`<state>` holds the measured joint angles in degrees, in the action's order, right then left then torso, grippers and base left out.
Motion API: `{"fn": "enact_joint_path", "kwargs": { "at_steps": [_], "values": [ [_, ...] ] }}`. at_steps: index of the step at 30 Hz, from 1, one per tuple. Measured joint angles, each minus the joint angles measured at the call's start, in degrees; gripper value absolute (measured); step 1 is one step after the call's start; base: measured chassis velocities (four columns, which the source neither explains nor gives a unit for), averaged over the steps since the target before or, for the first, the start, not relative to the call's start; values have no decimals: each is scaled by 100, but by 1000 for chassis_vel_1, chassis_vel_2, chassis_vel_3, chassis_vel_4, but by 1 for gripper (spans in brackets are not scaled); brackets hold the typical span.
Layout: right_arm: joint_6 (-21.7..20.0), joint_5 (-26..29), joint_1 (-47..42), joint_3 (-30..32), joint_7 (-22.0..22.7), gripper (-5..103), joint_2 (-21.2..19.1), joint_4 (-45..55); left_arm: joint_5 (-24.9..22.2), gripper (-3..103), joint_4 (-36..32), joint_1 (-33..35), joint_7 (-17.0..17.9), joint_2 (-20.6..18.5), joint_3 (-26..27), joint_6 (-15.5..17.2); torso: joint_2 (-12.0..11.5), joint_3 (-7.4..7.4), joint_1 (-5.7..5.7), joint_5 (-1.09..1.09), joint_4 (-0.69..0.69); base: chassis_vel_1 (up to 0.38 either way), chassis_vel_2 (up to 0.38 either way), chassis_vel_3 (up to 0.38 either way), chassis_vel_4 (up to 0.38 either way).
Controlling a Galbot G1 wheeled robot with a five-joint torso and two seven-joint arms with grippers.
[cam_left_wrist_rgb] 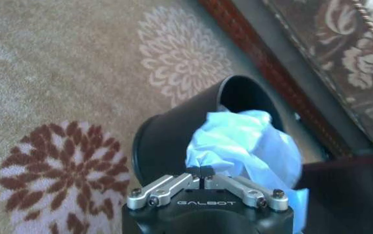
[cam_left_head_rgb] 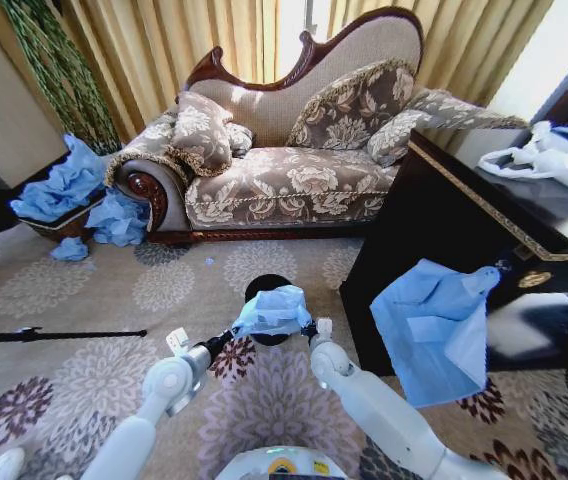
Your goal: Place a garbage bag over the trash bin.
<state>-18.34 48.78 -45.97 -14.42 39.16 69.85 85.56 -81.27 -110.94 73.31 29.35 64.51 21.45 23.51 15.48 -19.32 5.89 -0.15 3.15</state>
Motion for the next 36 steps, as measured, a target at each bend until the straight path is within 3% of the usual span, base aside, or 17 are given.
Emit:
{"fn": "enact_joint_path", "kwargs": {
  "at_steps": [12,36],
  "values": [
    [334,-269,363,28,-398,0,99,-464,313,0,612,-322,-488,159,-48,-404,0,0,0,-1,0,0,0,0,0],
    [333,-198,1197,-342,-606,0,235,-1045,263,0,856,-852,-664,142,113,-560,0,-1,1,-1,0,0,0,0,0]
  ]
}}
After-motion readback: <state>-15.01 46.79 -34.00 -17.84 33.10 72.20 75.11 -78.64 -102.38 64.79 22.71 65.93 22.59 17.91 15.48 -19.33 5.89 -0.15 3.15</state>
